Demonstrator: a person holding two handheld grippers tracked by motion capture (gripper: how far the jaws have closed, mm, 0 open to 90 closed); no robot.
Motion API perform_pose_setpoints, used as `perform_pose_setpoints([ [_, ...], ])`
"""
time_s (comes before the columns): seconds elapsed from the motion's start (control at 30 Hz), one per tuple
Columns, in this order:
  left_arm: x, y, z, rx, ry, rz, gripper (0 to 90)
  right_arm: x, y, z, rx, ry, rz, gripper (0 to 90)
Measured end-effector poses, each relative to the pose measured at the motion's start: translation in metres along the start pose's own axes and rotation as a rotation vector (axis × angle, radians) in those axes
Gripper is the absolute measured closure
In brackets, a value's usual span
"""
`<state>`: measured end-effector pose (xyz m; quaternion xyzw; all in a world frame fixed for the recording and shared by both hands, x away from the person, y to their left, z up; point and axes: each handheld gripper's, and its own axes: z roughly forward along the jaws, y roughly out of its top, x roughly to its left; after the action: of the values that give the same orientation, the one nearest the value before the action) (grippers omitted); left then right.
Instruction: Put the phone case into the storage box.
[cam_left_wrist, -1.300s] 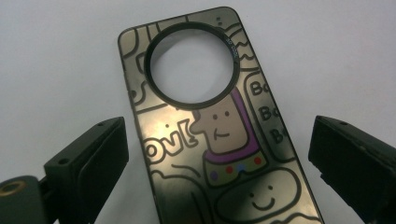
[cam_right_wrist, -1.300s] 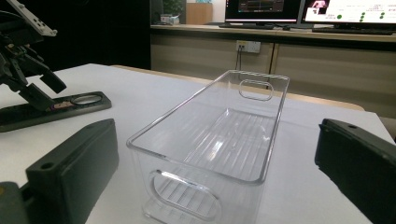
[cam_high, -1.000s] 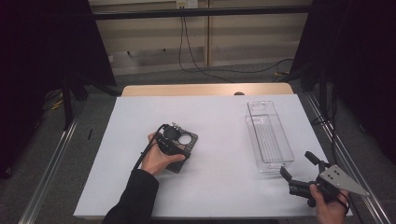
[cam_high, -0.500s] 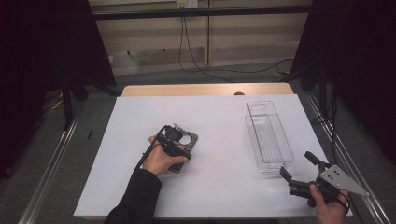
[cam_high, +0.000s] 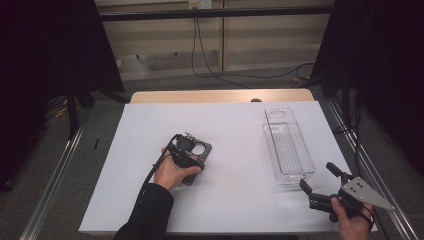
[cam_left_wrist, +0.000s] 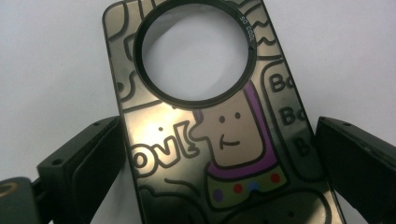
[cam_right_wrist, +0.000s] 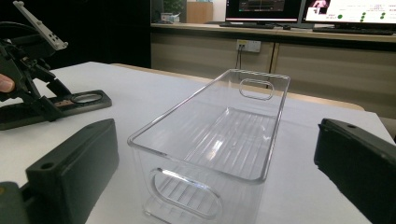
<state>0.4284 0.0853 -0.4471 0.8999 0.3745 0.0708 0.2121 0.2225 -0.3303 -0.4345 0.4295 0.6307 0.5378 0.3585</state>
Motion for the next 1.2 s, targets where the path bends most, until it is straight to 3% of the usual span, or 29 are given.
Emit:
perform_pose_setpoints([
  [0.37,-0.0015,0.0017,-0.0030,0.016,0.002,0.005,8.9,-0.0008,-0.0004,0.0001,0.005,-0.006,-0.006,0.0],
  [0.73,-0.0030,0.0002,-0.0049,-0.003,0.002,0.003,12.5,-0.0003,-0.0005,0.0012,0.009,-0.009,-0.006,0.0],
  [1.2,0.0029,-0.0041,-0.0087,-0.042,-0.040,0.009,12.5,-0.0008,-0.0005,0.0008,0.010,-0.009,-0.004,0.0],
])
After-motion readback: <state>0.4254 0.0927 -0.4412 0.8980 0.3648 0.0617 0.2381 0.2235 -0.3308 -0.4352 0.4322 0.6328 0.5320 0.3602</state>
